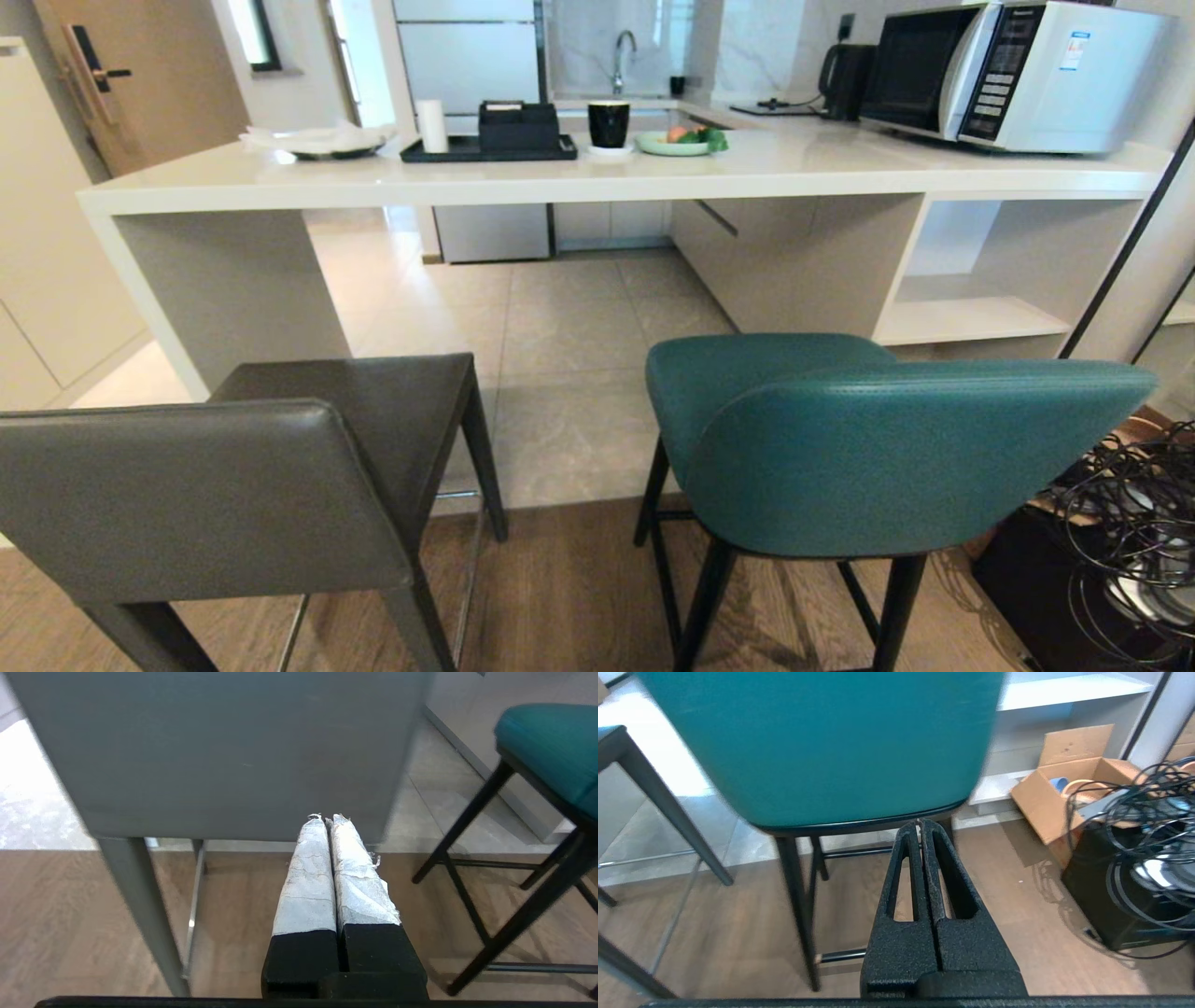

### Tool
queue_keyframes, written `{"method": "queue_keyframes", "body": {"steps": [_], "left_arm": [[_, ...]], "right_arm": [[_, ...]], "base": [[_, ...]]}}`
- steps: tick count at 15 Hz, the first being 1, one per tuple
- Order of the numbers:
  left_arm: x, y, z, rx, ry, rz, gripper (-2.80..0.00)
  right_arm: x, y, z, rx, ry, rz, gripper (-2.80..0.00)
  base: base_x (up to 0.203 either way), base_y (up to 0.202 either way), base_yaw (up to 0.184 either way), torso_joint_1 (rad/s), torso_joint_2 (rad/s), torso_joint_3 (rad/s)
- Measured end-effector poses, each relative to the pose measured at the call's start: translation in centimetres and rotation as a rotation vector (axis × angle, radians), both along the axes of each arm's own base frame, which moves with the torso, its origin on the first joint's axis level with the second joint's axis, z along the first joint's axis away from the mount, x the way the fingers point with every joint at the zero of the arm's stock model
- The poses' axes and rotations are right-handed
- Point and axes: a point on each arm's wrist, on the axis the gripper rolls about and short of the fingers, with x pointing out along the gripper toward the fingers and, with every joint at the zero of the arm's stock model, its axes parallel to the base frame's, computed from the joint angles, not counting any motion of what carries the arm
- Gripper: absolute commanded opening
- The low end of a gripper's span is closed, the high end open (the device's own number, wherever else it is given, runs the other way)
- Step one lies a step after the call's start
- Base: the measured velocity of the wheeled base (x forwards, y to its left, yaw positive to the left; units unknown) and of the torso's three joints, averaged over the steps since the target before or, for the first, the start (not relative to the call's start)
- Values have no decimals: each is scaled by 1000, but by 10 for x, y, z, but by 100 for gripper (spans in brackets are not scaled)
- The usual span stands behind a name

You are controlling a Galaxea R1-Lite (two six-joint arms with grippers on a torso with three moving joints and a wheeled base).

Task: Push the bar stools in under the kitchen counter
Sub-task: Push the blue chair back under the dining table

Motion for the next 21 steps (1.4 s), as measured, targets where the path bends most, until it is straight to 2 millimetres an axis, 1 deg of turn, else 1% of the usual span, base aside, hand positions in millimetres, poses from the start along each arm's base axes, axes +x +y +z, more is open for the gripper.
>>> {"method": "queue_keyframes", "body": {"steps": [17,19,21], "left_arm": [[0,0,0,-2,1,0,-280],[0,0,0,-1,1,1,-280],[0,0,0,-1,1,-1,-280]], "right_arm": [[0,0,0,0,0,-1,-280],[0,0,0,-1,0,0,-280],[0,0,0,-1,-1,0,-280]], "base": [[0,-192,2,2,3,2],[0,-127,0,2,0,4],[0,0,0,0,0,0]]}}
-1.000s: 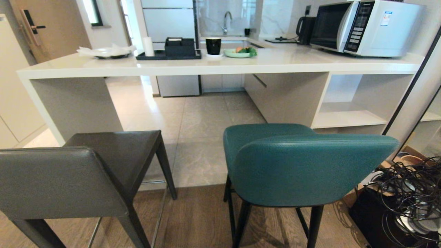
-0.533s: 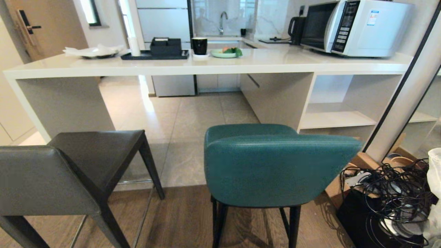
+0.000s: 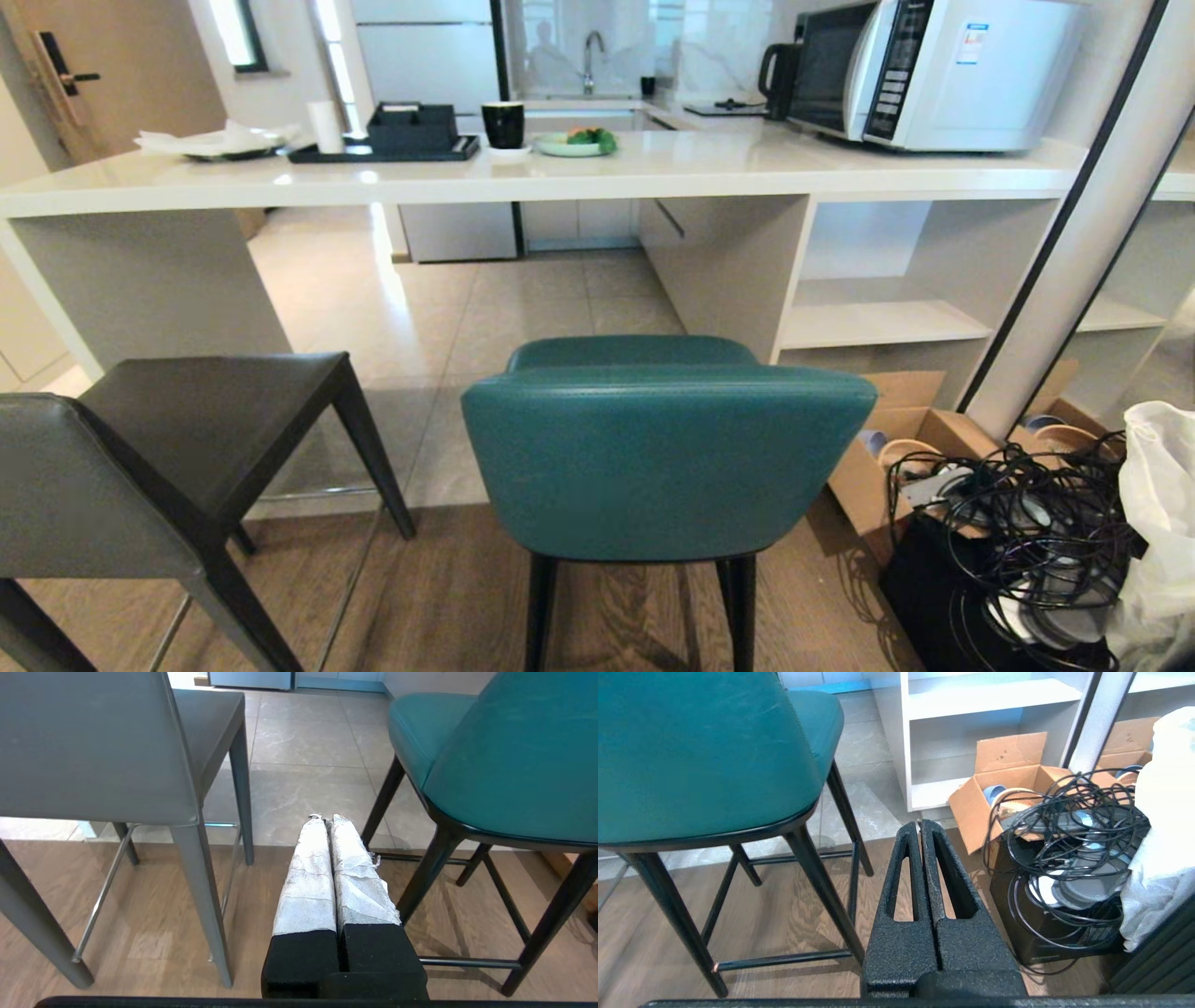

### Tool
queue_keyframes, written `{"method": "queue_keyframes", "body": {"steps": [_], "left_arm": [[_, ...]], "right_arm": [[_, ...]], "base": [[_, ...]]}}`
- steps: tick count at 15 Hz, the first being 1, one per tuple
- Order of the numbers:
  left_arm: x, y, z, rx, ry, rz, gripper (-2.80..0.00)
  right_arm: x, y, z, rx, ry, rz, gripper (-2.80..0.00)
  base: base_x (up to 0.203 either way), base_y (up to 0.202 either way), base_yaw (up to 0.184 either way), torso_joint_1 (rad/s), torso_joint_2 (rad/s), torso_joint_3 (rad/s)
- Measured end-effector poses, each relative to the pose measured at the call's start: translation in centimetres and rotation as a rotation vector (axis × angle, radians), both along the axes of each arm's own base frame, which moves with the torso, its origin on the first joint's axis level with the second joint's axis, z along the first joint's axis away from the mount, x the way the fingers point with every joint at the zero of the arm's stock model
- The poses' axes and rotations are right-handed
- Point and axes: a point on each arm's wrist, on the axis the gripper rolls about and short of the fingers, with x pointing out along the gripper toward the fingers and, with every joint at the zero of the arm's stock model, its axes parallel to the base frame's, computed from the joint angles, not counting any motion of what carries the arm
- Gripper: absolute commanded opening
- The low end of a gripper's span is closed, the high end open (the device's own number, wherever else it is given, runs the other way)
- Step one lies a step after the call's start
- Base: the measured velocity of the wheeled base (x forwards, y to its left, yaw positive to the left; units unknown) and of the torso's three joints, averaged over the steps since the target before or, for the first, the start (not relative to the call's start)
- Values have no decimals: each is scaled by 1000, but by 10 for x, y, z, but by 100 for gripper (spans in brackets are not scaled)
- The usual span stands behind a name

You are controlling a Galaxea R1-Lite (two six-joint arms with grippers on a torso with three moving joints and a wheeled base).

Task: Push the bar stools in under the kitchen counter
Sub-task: Push the blue chair back under the dining table

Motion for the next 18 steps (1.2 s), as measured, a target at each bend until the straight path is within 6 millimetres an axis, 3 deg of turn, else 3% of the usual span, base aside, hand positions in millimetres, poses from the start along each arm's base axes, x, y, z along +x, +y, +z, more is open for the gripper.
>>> {"method": "queue_keyframes", "body": {"steps": [6,9,11,13,15,18], "left_arm": [[0,0,0,7,-2,0,-280],[-2,0,22,-21,-37,-1,-280],[7,0,48,-42,-36,-10,-280],[33,0,71,-54,2,-23,-280],[73,-2,86,-55,55,-45,-280],[144,-14,89,-44,102,-90,-280]], "right_arm": [[0,0,1,-27,-2,0,-280],[-3,0,28,-14,-38,9,-280],[7,0,52,11,-17,20,-280],[31,0,75,24,21,28,-280],[67,0,92,30,60,32,-280],[134,1,101,34,97,44,-280]], "base": [[0,0,0,0,0,0],[0,0,0,0,0,0],[0,0,0,0,0,0],[0,0,0,0,0,0],[0,0,0,0,0,0],[0,0,0,0,0,0]]}}
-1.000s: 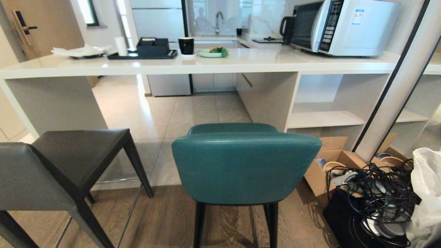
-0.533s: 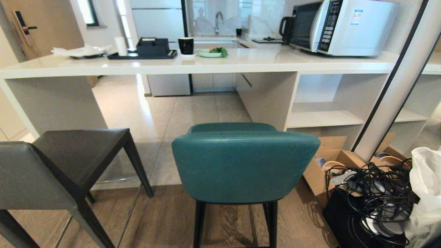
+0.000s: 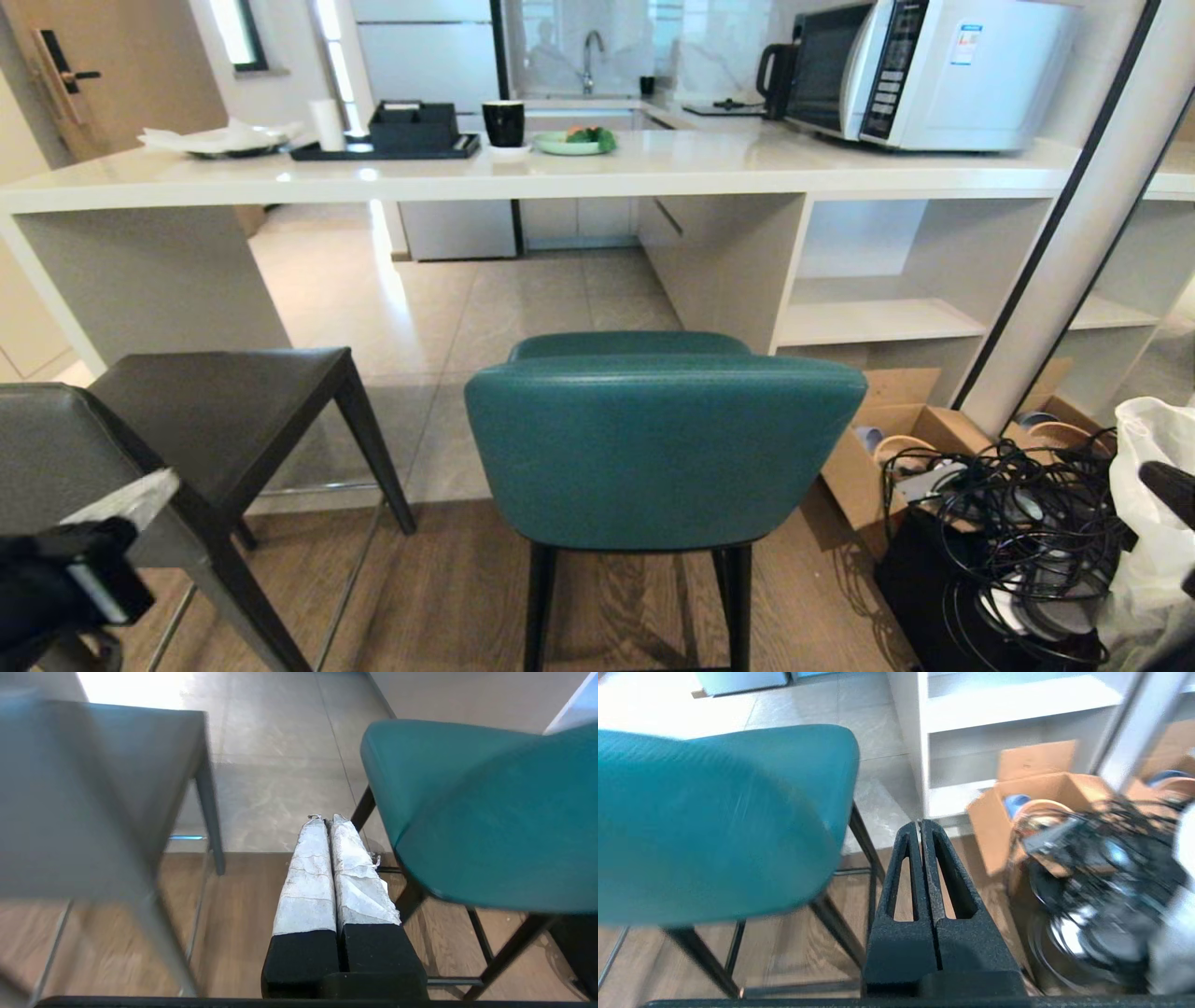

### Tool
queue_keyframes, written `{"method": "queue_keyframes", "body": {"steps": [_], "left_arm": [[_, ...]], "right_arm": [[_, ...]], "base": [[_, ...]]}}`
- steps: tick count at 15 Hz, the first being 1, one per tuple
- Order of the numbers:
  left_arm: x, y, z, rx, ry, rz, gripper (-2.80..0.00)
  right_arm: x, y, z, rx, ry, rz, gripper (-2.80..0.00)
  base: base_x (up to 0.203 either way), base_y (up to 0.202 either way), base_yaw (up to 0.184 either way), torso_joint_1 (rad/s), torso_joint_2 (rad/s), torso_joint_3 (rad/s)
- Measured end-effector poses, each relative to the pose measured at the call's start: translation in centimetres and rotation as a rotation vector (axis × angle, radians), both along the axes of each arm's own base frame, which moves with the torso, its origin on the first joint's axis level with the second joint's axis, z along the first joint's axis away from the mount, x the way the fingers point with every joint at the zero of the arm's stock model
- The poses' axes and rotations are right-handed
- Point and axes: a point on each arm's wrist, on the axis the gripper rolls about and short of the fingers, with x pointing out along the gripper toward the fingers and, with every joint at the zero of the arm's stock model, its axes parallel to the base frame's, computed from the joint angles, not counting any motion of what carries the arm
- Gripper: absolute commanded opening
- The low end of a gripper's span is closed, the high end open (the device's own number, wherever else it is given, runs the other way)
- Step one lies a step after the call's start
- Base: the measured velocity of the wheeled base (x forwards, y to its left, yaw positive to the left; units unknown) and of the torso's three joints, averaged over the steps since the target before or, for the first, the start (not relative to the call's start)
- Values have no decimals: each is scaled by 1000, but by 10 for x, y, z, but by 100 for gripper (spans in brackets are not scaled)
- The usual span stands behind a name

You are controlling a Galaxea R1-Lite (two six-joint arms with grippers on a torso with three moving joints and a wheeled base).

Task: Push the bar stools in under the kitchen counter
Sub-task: Push the blue chair back under the dining table

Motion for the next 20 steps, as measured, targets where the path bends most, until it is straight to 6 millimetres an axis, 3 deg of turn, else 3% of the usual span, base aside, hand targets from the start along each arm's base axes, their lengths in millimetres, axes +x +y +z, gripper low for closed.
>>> {"method": "queue_keyframes", "body": {"steps": [3,6,12,15,20], "left_arm": [[59,-28,-14,5,-22,-77,-280],[96,-59,-29,-7,-89,-129,-280],[133,-101,-71,63,-21,-180,-280],[149,-111,-74,59,-39,-148,-280],[154,-117,-77,58,-42,-150,-280]], "right_arm": [[59,7,-8,-3,-14,19,-280],[98,29,-20,-1,-55,70,-280],[139,56,-61,-44,-53,113,-280],[157,63,-74,-56,-37,89,-280],[182,76,-78,-69,-66,107,-280]], "base": [[0,0,0,0,0,0],[0,0,0,0,0,0],[0,0,0,0,0,0],[0,0,0,0,0,0],[0,0,0,0,0,0]]}}
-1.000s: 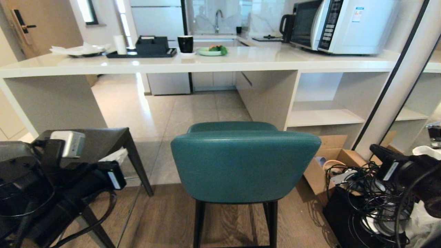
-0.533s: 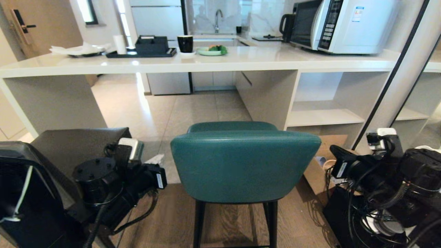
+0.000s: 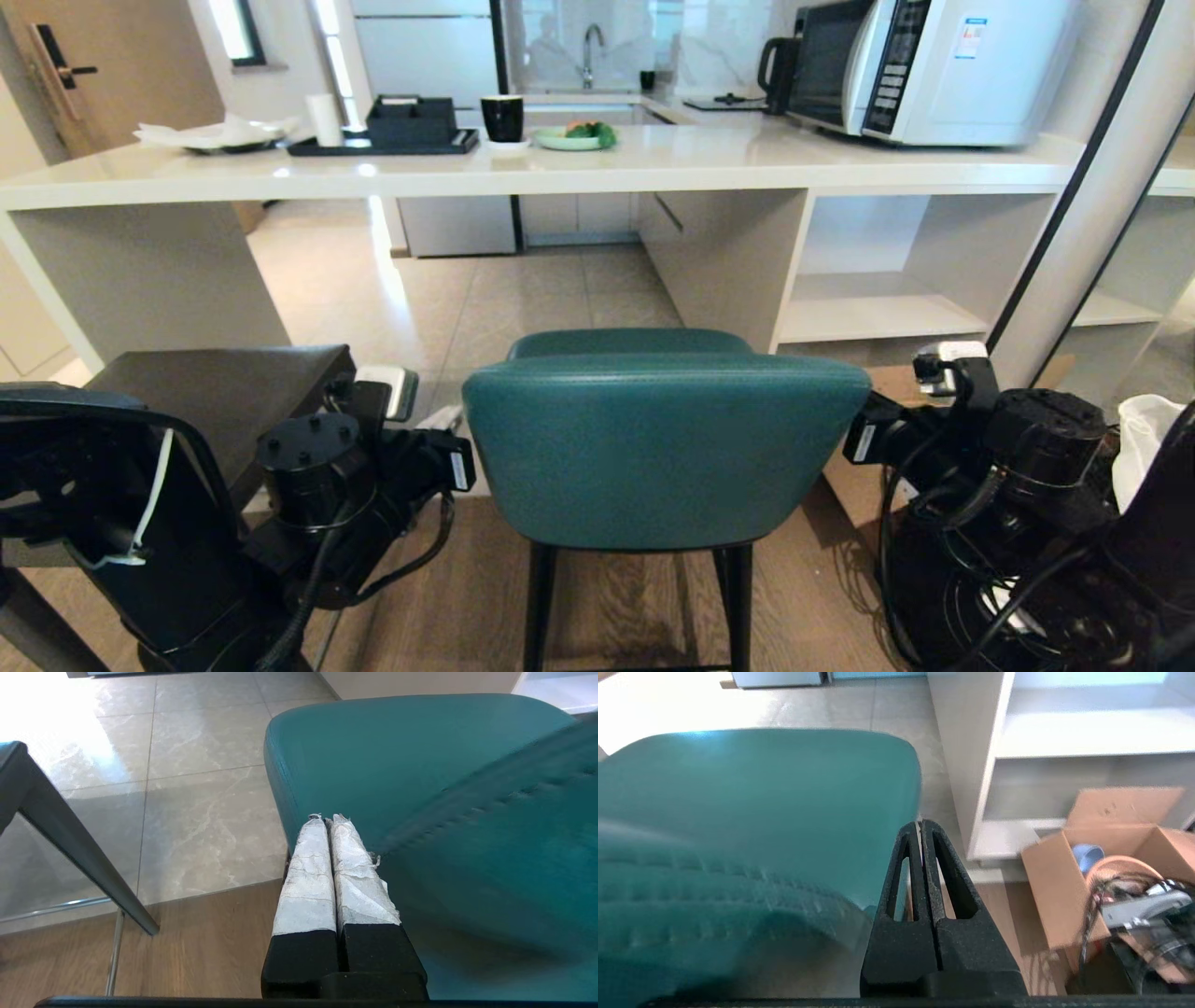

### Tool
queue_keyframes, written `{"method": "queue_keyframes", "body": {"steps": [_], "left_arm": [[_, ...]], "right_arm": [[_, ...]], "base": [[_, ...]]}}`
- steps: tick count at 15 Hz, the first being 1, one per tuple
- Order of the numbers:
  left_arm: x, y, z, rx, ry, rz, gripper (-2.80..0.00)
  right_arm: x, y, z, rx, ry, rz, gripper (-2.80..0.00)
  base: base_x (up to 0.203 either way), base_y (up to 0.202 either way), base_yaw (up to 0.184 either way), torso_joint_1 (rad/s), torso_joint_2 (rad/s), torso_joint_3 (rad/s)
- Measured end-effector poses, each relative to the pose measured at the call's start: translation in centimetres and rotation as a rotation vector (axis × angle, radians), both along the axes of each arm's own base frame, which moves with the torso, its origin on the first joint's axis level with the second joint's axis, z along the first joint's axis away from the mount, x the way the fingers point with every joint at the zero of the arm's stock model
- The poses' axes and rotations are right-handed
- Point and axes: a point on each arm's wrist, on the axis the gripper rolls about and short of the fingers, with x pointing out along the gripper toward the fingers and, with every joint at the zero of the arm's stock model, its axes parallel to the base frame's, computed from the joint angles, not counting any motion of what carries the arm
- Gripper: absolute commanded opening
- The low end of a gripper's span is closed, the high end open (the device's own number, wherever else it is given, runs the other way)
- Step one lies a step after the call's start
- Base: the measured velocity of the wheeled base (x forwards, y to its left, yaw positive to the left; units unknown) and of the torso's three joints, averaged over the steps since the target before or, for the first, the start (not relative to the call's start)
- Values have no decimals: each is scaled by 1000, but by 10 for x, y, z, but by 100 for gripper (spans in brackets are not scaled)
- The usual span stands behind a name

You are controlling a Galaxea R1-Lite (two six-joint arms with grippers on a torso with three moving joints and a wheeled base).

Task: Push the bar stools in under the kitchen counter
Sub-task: Push the blue chair back under the dining table

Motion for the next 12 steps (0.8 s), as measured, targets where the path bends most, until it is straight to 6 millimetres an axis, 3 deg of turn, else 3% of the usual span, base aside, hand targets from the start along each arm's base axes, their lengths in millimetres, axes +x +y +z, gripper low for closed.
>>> {"method": "queue_keyframes", "body": {"steps": [8,12], "left_arm": [[0,-26,-3,-1,-11,-24,-280],[6,-32,-8,-2,-14,-28,-280]], "right_arm": [[56,30,5,5,-35,31,-280],[62,39,5,8,-36,48,-280]], "base": [[0,0,0,0,0,0],[0,0,0,0,0,0]]}}
